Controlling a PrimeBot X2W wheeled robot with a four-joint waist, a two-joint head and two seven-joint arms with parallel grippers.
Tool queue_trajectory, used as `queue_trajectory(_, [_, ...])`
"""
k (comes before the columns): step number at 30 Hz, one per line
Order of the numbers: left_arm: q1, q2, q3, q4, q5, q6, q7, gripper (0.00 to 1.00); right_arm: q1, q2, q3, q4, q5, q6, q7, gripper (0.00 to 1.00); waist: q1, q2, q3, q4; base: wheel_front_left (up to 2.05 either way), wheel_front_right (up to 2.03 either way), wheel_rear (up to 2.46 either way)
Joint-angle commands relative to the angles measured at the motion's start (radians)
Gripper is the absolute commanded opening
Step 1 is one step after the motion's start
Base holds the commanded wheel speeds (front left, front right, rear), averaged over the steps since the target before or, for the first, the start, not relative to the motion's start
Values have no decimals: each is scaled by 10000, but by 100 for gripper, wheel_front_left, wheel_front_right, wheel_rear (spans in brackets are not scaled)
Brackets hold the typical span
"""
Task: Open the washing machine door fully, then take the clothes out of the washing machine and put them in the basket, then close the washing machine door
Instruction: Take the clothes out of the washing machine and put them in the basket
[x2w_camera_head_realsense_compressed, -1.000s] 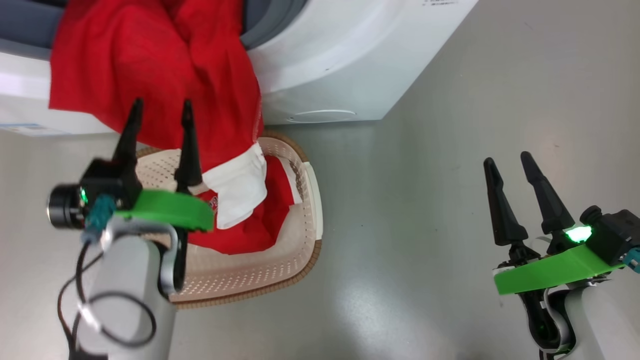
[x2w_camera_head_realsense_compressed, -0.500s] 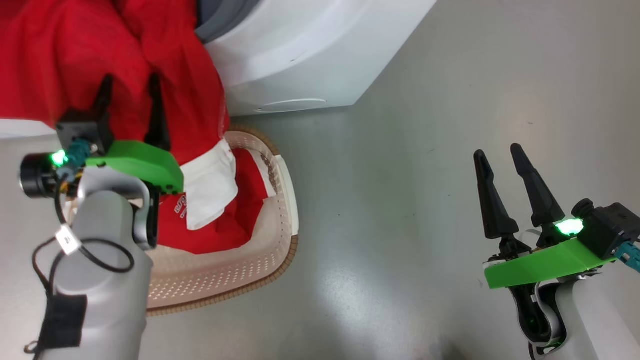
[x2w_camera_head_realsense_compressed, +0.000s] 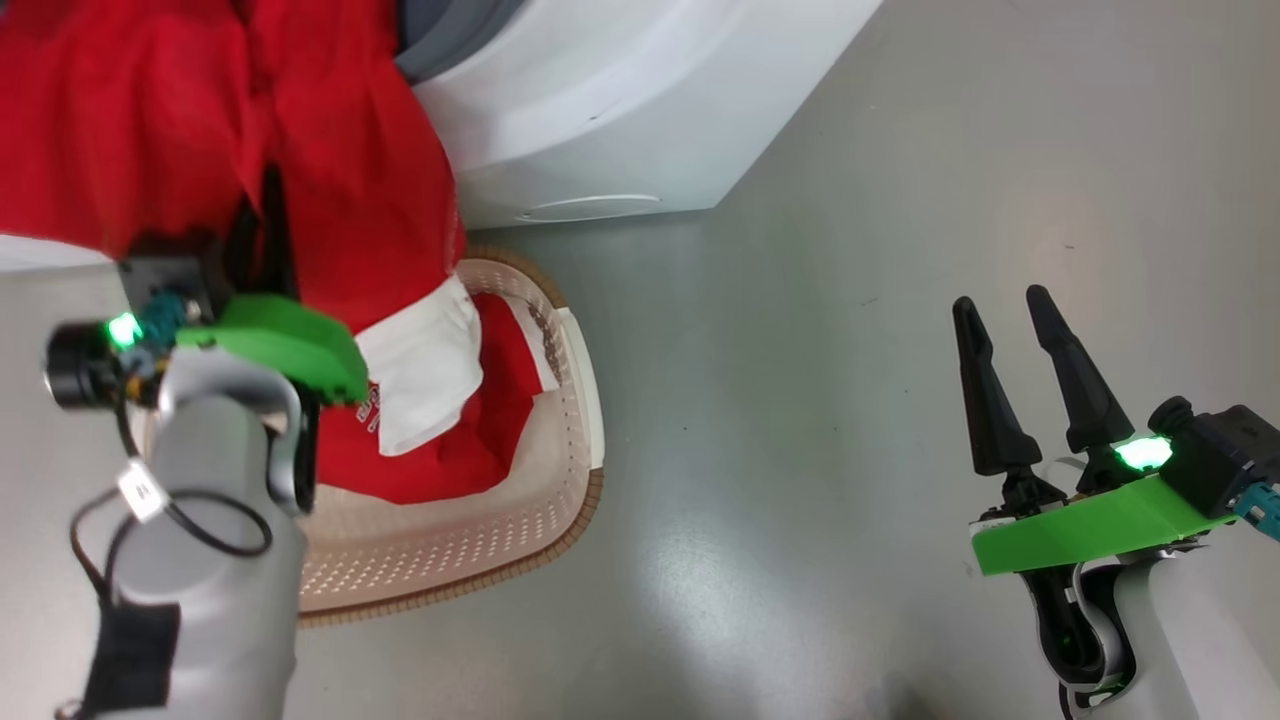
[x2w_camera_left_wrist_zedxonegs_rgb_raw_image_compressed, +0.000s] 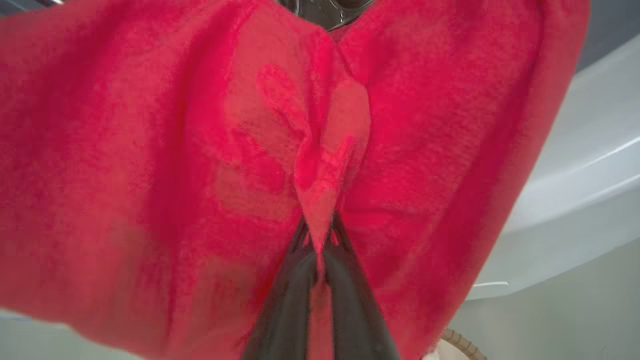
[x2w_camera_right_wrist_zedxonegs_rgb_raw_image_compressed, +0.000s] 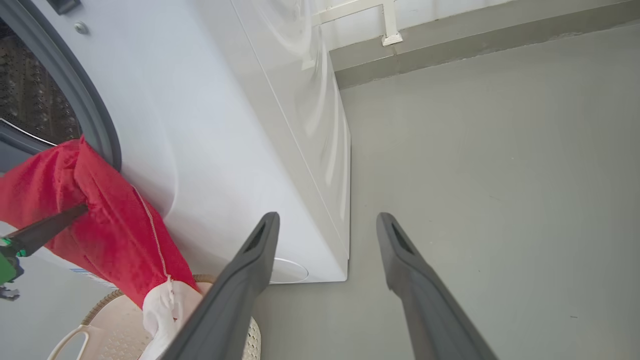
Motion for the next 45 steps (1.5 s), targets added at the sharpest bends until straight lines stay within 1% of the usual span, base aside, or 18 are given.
queue_trajectory(1, [645,236,176,-125,62,-83,-46,0,-38,-27,156,-239,14,63,-63,100,0,0,-21,72,0,0,0])
queue_trajectory(9, [1795,97,-39,241,18,-86,-46,0,13,-83,107,-246,16,63,-63,100,0,0,-60,278,0,0,0])
queue_trajectory(15, [2326,64,-252,827,-120,-92,-46,0,0,-122,115,-258,16,63,-63,100,0,0,-14,358,0,0,0])
queue_trajectory(20, [2450,58,-894,1601,-550,-399,-46,0,-60,-176,156,-275,22,63,-63,100,0,0,112,380,0,0,0])
queue_trajectory(23, [2325,57,-1459,2005,-928,-485,-46,0,-112,-210,161,-280,20,63,-63,100,0,0,198,398,0,0,0])
queue_trajectory(28, [2133,56,-1850,2241,-1414,-366,-46,0,-141,-219,171,-252,14,63,-63,100,0,0,219,389,0,0,0])
queue_trajectory(29, [2092,56,-1914,2282,-1476,-334,-46,6,-142,-216,177,-242,12,63,-63,100,0,0,209,382,0,0,0])
queue_trajectory(31, [2030,56,-1993,2238,-1552,-227,-46,51,-140,-207,179,-226,14,63,-63,100,0,0,177,375,0,0,0])
queue_trajectory(32, [2023,56,-2009,2177,-1571,-172,-46,95,-135,-202,176,-221,15,63,-63,100,0,0,155,373,0,0,0])
queue_trajectory(33, [2033,56,-2022,2137,-1592,-138,-46,100,-128,-197,175,-216,17,63,-63,100,0,0,130,372,0,0,0])
queue_trajectory(39, [2239,55,-1942,1791,-1676,-23,-46,100,-22,-197,200,-125,12,63,-63,100,0,0,-182,411,0,0,0])
queue_trajectory(45, [2702,55,-1713,1313,-1713,14,-46,100,136,-265,249,-34,5,63,-63,100,0,0,-746,489,0,0,0])
